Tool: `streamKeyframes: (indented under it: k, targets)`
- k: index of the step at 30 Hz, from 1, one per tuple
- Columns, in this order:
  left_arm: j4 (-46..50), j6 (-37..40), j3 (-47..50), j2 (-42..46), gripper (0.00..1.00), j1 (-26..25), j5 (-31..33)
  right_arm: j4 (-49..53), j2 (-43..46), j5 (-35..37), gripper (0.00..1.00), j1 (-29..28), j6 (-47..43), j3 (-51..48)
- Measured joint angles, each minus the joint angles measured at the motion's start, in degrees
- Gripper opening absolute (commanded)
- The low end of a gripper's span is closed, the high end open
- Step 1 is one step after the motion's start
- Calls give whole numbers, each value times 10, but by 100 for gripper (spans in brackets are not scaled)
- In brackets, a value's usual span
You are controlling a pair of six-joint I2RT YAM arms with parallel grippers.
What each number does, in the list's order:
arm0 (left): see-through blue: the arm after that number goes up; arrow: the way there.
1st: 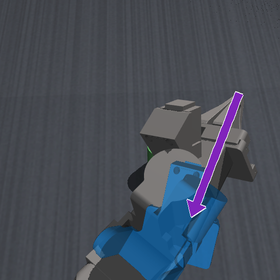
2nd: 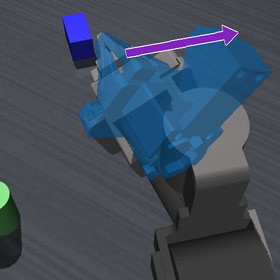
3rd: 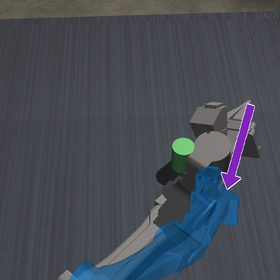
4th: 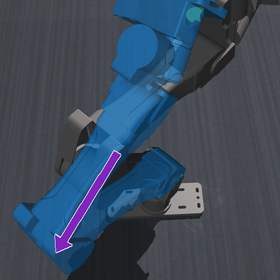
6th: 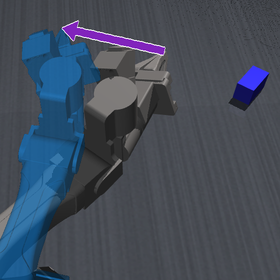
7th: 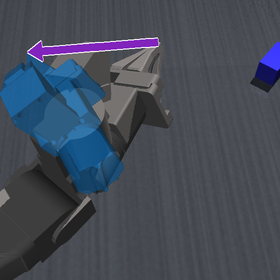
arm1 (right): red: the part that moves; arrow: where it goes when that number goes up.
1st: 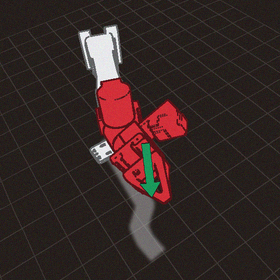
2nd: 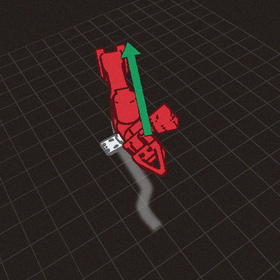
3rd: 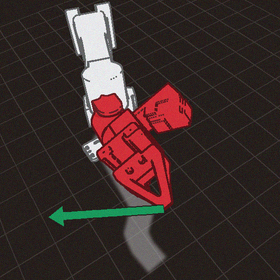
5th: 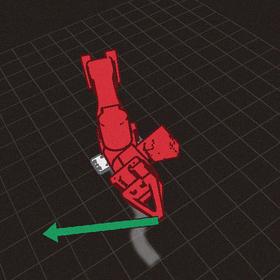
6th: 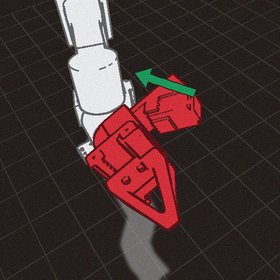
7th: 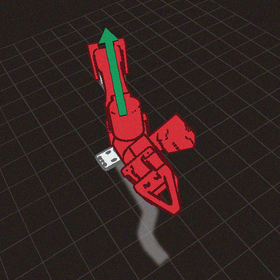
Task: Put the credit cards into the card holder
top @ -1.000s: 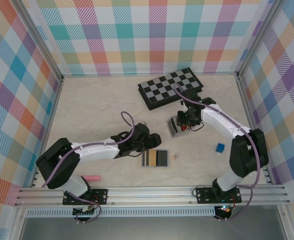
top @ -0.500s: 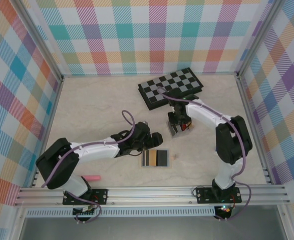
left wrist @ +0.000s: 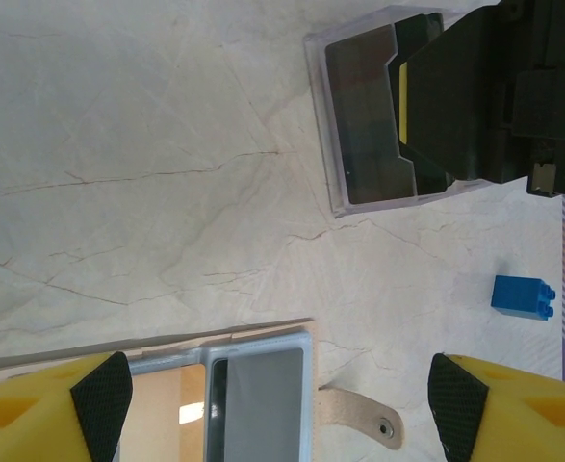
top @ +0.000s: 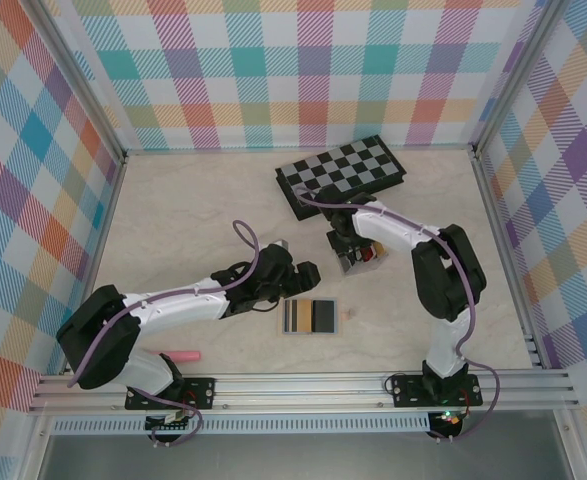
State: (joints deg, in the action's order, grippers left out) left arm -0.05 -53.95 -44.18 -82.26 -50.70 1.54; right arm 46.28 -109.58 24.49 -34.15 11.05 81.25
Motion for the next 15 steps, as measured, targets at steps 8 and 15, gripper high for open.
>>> streamKeyframes:
  k: [8, 15]
  targets:
    - [0, 0, 2, 0, 83, 0, 0, 1, 0, 51, 34, -8, 0, 0]
    - [-1, 0, 2, -4, 83, 0, -6, 1, 3, 64, 23, -8, -2, 0]
